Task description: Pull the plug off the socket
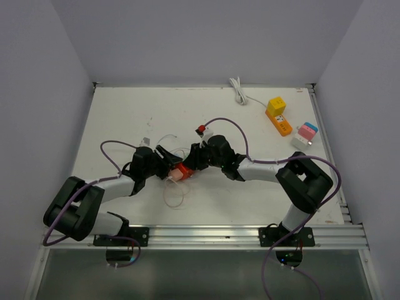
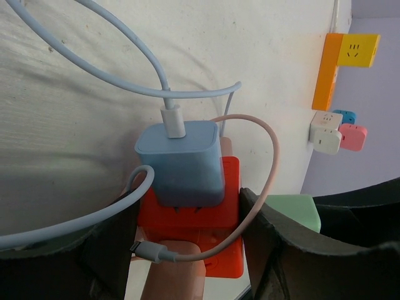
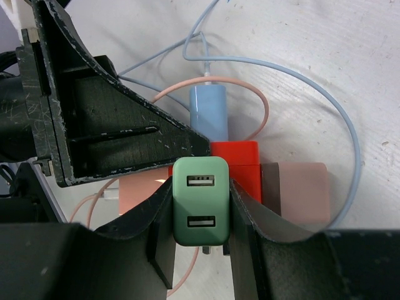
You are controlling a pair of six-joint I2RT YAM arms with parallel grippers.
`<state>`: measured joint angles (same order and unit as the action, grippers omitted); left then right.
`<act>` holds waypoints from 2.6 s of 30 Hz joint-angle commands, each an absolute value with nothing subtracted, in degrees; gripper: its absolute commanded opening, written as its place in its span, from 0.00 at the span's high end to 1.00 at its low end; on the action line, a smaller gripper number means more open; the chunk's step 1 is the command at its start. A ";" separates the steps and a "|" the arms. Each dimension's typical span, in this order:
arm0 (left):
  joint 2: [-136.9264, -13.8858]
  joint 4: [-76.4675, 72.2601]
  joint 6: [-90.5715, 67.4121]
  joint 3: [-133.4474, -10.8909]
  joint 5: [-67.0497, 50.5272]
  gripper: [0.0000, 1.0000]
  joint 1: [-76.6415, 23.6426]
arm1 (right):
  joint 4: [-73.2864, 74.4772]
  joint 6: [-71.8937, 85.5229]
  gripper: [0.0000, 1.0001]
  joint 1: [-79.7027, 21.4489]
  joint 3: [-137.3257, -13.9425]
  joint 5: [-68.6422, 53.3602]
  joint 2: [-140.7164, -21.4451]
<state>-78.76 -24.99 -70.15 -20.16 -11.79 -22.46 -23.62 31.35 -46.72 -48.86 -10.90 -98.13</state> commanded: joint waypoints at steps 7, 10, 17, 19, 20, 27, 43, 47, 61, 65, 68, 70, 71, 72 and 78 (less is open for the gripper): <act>-73.30 -8.09 -61.27 -24.70 -1.24 1.00 -25.49 | -20.92 32.52 1.00 -47.64 -52.21 -8.18 -93.17; -73.39 -6.68 -60.38 -24.26 -0.18 1.00 -25.58 | -20.57 32.87 1.00 -47.64 -52.56 -7.39 -92.29; -73.57 -3.96 -58.10 -23.73 4.91 1.00 -25.58 | -18.37 33.31 1.00 -47.46 -52.82 -4.05 -88.77; -73.48 -2.90 -57.48 -23.82 5.97 1.00 -25.58 | -18.11 33.48 1.00 -47.29 -52.56 -2.99 -87.54; -73.30 -2.29 -57.22 -23.82 6.85 1.00 -25.58 | -18.28 33.75 1.00 -46.94 -52.30 -2.73 -87.10; -71.55 2.26 -54.85 -25.48 10.89 1.00 -25.58 | -16.62 36.56 1.00 -44.65 -51.15 -1.58 -83.68; -60.12 11.08 -45.97 -39.55 14.07 1.00 -25.58 | -6.85 36.64 1.00 -36.57 -50.81 -0.96 -75.32; -60.47 10.29 -44.13 -39.99 11.35 1.00 -25.58 | -7.65 36.74 1.00 -33.67 -47.38 -3.06 -76.81; -58.71 15.99 -37.36 -38.49 14.77 0.68 -24.61 | -19.58 41.83 0.92 -26.90 -45.18 -20.56 -95.53; -58.80 17.40 -36.21 -39.11 14.50 0.48 -24.26 | -20.83 41.49 0.81 -24.79 -46.14 -21.27 -99.57; -58.10 18.10 -34.11 -39.99 13.01 0.32 -24.26 | -20.92 41.22 0.65 -22.77 -46.75 -21.62 -100.46; -57.75 18.28 -31.47 -40.69 10.74 0.24 -24.26 | -20.57 41.05 0.49 -21.71 -46.93 -21.45 -100.81; -57.74 18.89 -30.51 -40.95 10.03 0.18 -24.26 | -19.96 40.70 0.45 -20.75 -47.19 -20.23 -100.72; -57.74 19.24 -28.76 -41.22 9.41 0.15 -24.26 | -18.91 40.26 0.40 -20.39 -47.28 -19.43 -99.77; -58.97 22.41 -25.76 -42.80 4.40 0.09 -24.35 | -6.69 33.58 0.16 -19.86 -48.08 -7.59 -92.30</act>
<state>-58.92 20.78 -29.65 -40.29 7.79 -24.53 -12.29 37.71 -19.88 -46.24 -14.83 -97.41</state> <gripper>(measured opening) 0.900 0.824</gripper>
